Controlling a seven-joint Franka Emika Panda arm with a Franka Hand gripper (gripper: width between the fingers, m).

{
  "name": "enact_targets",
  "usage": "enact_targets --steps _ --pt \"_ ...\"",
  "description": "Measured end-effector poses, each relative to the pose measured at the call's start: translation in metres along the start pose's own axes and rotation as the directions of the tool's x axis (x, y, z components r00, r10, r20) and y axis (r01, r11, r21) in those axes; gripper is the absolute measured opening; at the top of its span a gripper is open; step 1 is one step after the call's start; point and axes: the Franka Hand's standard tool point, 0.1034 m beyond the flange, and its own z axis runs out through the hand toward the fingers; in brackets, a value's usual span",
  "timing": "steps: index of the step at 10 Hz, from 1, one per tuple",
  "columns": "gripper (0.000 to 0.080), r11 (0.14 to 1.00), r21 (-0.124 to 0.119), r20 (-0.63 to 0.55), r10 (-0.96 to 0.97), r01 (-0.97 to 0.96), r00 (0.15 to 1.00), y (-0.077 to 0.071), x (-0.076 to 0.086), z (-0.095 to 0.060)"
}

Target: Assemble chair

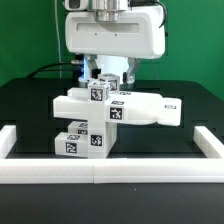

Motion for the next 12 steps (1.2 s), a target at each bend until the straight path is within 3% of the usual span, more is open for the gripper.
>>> enact_targets --steps 3,9,11,12 --pt "0.0649 0.965 0.000 -0.002 -0.264 0.264 0.965 -0.0004 0.0001 -0.0001" --pt "0.0649 0.783 -0.003 -0.002 -0.622 0.622 0.783 0.0011 0.0013 0.0002" --pt "0.0649 0.671 -0.010 0.001 -0.741 0.741 0.671 0.0025 0.0023 0.0002" --pt "0.0649 0.576 -0.013 0.004 -0.817 0.817 0.576 0.0041 0.0035 0.0002"
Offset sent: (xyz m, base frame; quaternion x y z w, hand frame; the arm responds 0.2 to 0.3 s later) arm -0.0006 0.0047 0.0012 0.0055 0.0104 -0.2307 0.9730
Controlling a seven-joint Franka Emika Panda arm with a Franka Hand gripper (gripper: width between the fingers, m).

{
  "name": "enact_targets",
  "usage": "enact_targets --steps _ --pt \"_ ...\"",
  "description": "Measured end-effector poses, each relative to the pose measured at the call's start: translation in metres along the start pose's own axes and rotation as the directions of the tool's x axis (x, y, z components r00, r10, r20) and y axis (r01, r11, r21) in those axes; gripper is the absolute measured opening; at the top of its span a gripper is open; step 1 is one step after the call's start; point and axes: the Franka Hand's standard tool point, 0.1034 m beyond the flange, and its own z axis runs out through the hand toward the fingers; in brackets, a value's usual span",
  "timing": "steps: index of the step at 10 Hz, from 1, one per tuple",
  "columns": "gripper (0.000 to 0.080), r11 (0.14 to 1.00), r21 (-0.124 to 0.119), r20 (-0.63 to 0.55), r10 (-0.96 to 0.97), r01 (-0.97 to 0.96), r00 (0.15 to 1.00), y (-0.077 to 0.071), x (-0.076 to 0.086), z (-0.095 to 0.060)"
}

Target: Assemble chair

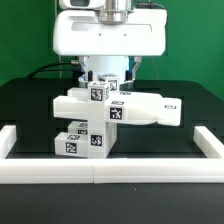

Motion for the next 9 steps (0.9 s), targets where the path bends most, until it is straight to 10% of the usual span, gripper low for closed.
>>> enact_targets --steps 3,5,9 --pt "0.0608 1.000 0.000 0.000 -0.006 0.006 1.000 0.0004 -0.0001 0.0000" --pt "0.0335 1.000 0.000 0.000 -0.004 0.004 1.000 0.0004 -0.0001 0.0000" --pt "0.0282 0.989 0.001 0.000 0.148 -0.148 0.989 0.0004 -0.0001 0.0001"
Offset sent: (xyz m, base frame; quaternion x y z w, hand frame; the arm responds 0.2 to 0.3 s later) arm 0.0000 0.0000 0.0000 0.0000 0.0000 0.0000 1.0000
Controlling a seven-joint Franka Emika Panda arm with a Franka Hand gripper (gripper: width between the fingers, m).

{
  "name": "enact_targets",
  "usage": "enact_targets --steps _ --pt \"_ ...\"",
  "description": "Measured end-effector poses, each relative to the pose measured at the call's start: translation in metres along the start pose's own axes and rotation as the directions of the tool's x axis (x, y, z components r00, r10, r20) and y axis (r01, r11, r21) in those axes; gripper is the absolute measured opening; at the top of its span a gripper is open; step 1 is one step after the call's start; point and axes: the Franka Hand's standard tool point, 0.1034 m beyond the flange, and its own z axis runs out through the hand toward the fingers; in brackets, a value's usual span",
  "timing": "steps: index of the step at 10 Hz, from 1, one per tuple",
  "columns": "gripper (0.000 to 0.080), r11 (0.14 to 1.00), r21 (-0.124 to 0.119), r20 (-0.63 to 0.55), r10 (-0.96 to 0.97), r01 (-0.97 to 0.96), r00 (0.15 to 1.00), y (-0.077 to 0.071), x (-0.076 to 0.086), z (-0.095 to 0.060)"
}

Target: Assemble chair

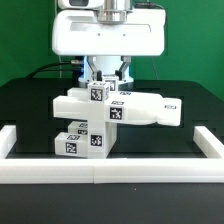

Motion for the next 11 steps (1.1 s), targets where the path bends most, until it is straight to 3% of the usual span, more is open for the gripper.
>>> enact_targets --steps 6,11 --pt "0.0284 0.917 0.002 0.000 0.398 -0.398 0.917 -0.0012 0.0001 0.0002" --pt "0.0284 0.700 0.009 0.004 0.714 -0.714 0.700 -0.0030 0.0005 0.0005"
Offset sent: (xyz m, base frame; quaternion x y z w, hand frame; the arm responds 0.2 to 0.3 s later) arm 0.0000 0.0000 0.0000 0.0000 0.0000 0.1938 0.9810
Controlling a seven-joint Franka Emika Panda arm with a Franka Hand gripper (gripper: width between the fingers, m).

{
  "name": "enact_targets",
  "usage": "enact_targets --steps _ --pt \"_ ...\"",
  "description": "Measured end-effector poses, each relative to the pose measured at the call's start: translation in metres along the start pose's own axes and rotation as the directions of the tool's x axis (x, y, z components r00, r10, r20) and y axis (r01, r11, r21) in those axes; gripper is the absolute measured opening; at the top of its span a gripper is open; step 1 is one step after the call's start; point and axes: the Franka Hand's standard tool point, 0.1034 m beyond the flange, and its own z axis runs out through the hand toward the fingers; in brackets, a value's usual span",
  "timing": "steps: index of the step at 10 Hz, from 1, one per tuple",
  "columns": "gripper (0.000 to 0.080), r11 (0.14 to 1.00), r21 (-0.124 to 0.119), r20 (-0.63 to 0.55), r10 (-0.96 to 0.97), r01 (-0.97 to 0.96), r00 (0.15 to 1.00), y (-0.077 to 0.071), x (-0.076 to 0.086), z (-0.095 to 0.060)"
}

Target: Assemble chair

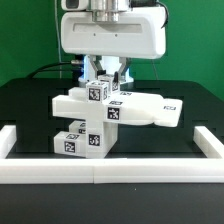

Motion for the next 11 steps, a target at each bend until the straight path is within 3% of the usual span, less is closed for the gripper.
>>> enact_targets --steps 5,6,7,8,9,10,11 --pt "0.0284 0.962 0.002 0.002 0.272 -0.272 0.962 -0.0015 -0.0008 0.0000" --pt "0.0400 0.965 0.002 0.002 0.262 -0.262 0.965 -0.0014 -0.0009 0.0001" --pt "0.0400 0.967 0.002 0.002 0.256 -0.256 0.967 -0.0014 -0.0009 0.0001" --pt "0.0568 0.983 0.001 0.001 0.183 -0.183 0.983 -0.0014 -0.0010 0.0001" --pt "0.0568 0.988 0.001 0.001 0.155 -0.155 0.988 -0.0016 -0.0011 0.0000" --pt "0.0633 0.999 0.001 0.000 0.044 -0.044 0.999 -0.0020 -0.0006 -0.0005" --pt "0.0646 0.998 0.001 0.000 -0.067 0.067 0.998 -0.0019 -0.0006 -0.0005"
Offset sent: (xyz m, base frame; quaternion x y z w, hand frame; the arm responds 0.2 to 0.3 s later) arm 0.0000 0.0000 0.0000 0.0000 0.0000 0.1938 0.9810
